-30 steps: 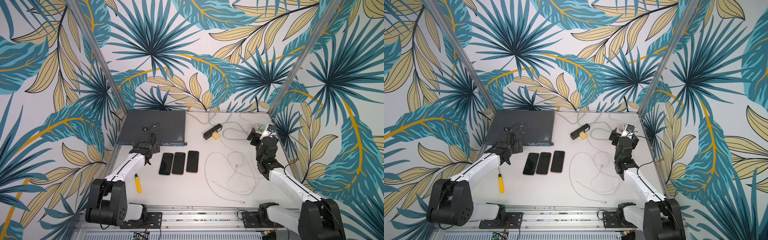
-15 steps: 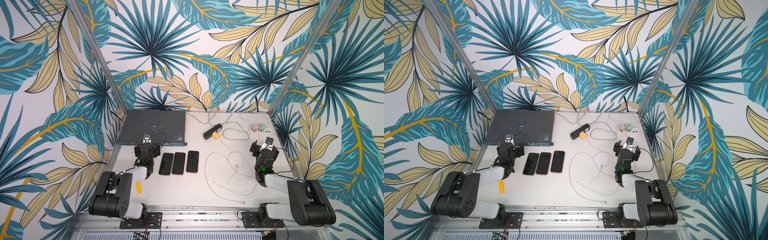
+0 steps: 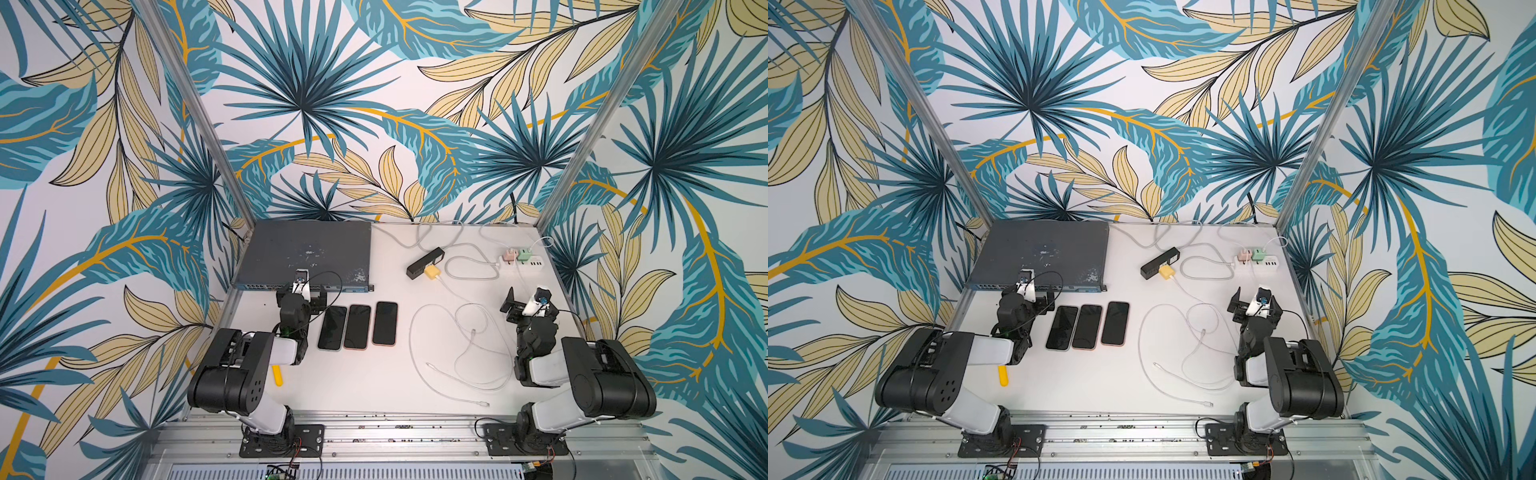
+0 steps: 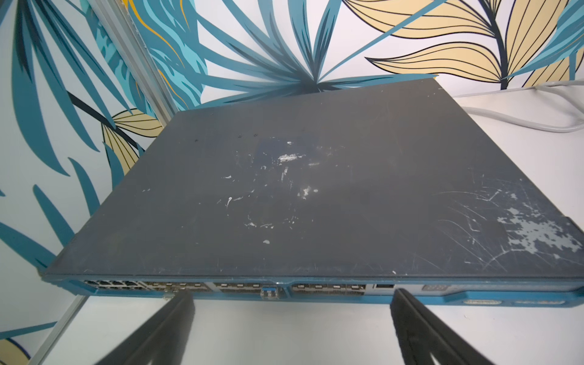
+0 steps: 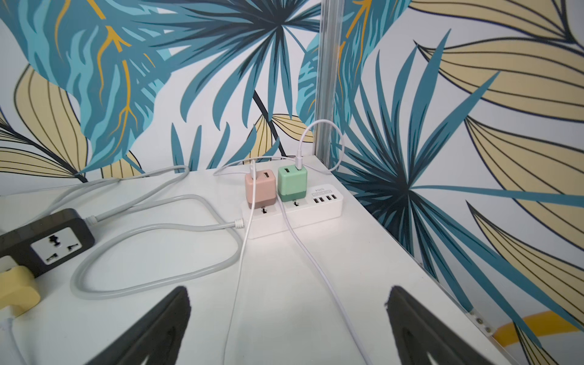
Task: Unplug the charging cable from the phone
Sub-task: Reset both arms
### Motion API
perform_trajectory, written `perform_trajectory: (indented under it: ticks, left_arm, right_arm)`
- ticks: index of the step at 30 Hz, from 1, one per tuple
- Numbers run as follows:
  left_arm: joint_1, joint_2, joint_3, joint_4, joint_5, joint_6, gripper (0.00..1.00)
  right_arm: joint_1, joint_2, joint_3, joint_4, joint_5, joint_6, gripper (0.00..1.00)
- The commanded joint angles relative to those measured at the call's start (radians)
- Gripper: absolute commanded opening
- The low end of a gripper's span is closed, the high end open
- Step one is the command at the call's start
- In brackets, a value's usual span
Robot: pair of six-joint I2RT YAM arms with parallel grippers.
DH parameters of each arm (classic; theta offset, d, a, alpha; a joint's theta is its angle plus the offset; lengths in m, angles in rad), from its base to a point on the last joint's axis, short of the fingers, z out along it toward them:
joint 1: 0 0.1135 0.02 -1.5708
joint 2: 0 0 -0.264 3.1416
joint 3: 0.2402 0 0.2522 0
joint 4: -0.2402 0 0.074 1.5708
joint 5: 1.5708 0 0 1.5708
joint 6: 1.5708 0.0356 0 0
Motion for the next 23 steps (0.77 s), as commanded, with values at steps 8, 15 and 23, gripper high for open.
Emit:
perform_trajectory:
  ticks: [8, 15, 23]
  left_arm:
    - [0.002, 0.007, -0.006, 0.056, 0.014, 0.012, 1.00]
    - [0.003, 0.007, -0.006, 0.056, 0.014, 0.012, 1.00]
    - [0.002, 0.006, -0.007, 0.058, 0.012, 0.012, 1.00]
  right_arm:
    - [-0.002, 0.047, -0.155, 0.407, -0.241, -0.061, 1.00]
    - [-0.001, 0.060, -0.151, 0.424, -0.231, -0.057, 1.00]
    - [-0.002, 0.059, -0.152, 0.423, -0.220, -0.053, 1.00]
